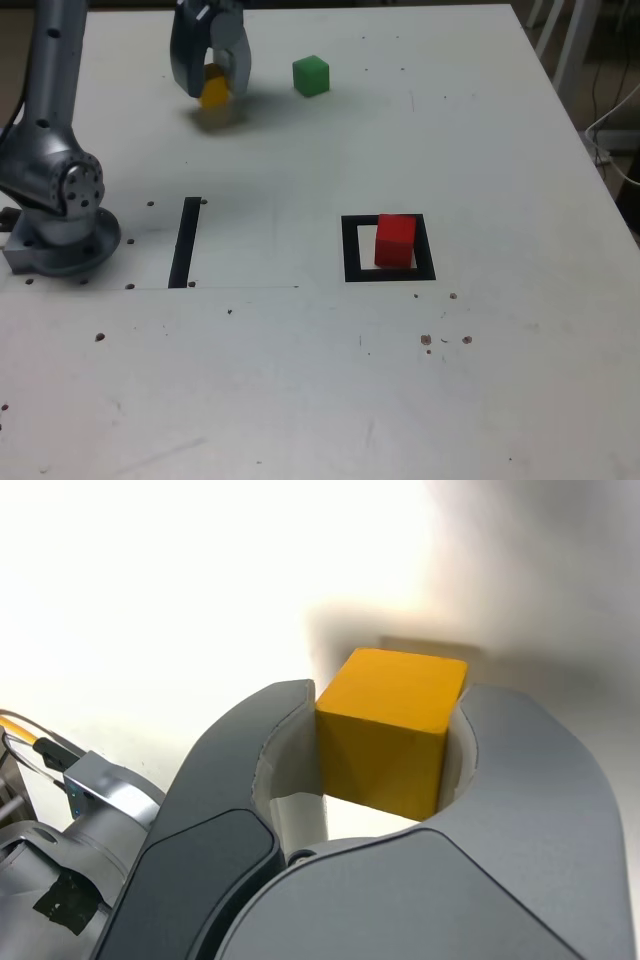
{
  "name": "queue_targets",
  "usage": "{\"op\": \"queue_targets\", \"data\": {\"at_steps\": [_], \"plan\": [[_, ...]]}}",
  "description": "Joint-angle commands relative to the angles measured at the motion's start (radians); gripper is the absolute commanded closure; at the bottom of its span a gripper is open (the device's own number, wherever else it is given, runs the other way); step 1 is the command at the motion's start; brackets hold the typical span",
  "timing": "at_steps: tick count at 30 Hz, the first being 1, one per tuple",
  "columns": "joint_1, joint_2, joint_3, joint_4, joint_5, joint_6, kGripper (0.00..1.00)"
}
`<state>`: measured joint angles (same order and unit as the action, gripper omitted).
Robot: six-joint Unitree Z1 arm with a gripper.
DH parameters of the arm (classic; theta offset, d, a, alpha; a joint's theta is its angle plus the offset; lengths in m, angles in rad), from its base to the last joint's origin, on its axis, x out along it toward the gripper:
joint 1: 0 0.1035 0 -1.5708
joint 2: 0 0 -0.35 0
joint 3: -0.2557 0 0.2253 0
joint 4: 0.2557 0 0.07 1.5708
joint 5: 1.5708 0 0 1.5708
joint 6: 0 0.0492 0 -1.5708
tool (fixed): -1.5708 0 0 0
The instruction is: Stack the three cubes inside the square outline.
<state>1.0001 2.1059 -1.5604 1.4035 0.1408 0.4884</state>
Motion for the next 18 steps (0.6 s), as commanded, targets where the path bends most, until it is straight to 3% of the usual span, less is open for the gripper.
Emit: {"op": "queue_targets", "data": {"at_steps": [1, 18], "plan": [[-0.029, -0.025, 0.008, 0.004, -0.005, -0.008, 0.7], [-0.361, -0.144, 0.038, 0.025, -0.079, -0.103, 0.71]]}}
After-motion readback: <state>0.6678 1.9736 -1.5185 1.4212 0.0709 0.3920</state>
